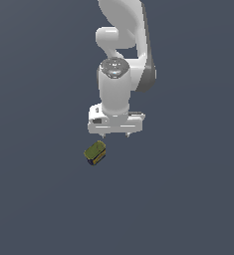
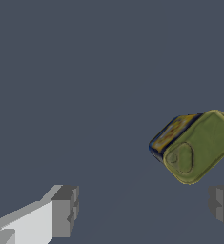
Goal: Pick up the object and move it to a goal position.
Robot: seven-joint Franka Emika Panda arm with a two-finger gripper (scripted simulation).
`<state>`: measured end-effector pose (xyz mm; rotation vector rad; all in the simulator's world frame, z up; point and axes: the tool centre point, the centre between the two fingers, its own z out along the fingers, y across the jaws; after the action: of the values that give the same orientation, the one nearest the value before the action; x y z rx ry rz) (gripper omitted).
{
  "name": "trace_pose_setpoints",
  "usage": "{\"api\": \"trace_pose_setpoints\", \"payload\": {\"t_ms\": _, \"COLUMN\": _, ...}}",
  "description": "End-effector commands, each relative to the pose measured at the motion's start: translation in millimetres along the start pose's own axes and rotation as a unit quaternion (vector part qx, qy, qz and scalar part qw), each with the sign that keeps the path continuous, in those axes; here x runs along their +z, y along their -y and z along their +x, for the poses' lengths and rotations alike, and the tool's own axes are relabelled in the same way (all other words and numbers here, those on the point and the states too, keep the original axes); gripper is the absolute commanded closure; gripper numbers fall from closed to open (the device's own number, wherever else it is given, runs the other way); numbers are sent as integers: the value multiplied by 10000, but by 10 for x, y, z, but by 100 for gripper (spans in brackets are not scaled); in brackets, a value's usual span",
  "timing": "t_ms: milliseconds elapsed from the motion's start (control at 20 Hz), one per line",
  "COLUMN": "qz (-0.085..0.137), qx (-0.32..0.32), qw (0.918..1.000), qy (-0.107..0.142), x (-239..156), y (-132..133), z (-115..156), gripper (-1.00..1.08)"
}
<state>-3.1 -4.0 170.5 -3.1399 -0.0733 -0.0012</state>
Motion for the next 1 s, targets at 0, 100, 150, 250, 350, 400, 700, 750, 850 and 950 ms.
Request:
{"api": "trace_pose_setpoints", "payload": {"t_ms": 0, "qz": 0, "qx": 0, "qw": 10000, "qy": 0, "x": 0, "y": 0, "z": 0, "gripper": -92}}
{"api": "trace_pose_setpoints", "payload": {"t_ms": 100, "qz": -7, "qx": 10, "qw": 10000, "qy": 1, "x": -9, "y": -4, "z": -1, "gripper": -92}}
{"api": "trace_pose_setpoints", "payload": {"t_ms": 150, "qz": -15, "qx": 21, "qw": 10000, "qy": 3, "x": -20, "y": -9, "z": -3, "gripper": -92}}
{"api": "trace_pose_setpoints", "payload": {"t_ms": 250, "qz": -43, "qx": 53, "qw": 10000, "qy": 9, "x": -57, "y": -23, "z": -8, "gripper": -92}}
{"api": "trace_pose_setpoints", "payload": {"t_ms": 350, "qz": -71, "qx": 70, "qw": 9999, "qy": 14, "x": -97, "y": -34, "z": -14, "gripper": -92}}
{"api": "trace_pose_setpoints", "payload": {"t_ms": 400, "qz": -83, "qx": 69, "qw": 9999, "qy": 16, "x": -113, "y": -36, "z": -17, "gripper": -92}}
{"api": "trace_pose_setpoints", "payload": {"t_ms": 700, "qz": -92, "qx": 65, "qw": 9999, "qy": 17, "x": -126, "y": -37, "z": -20, "gripper": -92}}
{"api": "trace_pose_setpoints", "payload": {"t_ms": 750, "qz": -89, "qx": 91, "qw": 9999, "qy": 17, "x": -120, "y": -43, "z": -18, "gripper": -92}}
{"api": "trace_pose_setpoints", "payload": {"t_ms": 850, "qz": -84, "qx": 170, "qw": 9998, "qy": 17, "x": -105, "y": -59, "z": -12, "gripper": -92}}
{"api": "trace_pose_setpoints", "payload": {"t_ms": 950, "qz": -77, "qx": 285, "qw": 9996, "qy": 18, "x": -85, "y": -84, "z": -5, "gripper": -92}}
